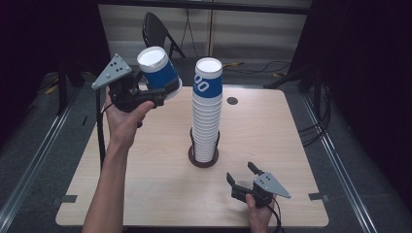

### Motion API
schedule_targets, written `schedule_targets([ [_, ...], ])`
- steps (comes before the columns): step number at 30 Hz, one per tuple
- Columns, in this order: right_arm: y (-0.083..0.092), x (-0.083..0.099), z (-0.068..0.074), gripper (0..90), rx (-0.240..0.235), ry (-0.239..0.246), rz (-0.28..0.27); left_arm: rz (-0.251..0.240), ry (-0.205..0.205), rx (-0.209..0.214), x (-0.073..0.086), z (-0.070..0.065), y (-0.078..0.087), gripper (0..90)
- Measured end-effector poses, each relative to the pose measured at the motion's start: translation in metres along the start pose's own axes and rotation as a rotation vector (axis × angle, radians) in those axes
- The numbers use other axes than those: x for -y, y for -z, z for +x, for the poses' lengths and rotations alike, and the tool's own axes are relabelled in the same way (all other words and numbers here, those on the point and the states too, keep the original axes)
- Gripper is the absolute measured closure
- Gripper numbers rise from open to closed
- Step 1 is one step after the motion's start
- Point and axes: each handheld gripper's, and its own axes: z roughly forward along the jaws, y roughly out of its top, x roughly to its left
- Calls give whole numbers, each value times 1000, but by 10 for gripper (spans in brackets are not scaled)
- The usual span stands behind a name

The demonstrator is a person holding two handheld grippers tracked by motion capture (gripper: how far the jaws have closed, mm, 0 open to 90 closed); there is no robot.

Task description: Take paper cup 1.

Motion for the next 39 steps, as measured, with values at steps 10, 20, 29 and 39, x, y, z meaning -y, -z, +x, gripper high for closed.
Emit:
schedule_targets([
  [10,0,0,0,137,7,1,1,52,13,18,32,-14,6,205],
  [20,0,0,0,142,21,-3,4,99,82,72,60,-28,4,205],
  [29,-2,-1,3,158,33,19,22,160,151,99,88,-34,2,204],
  [39,-6,-3,17,194,-5,37,33,216,212,134,123,-51,-6,204],
])
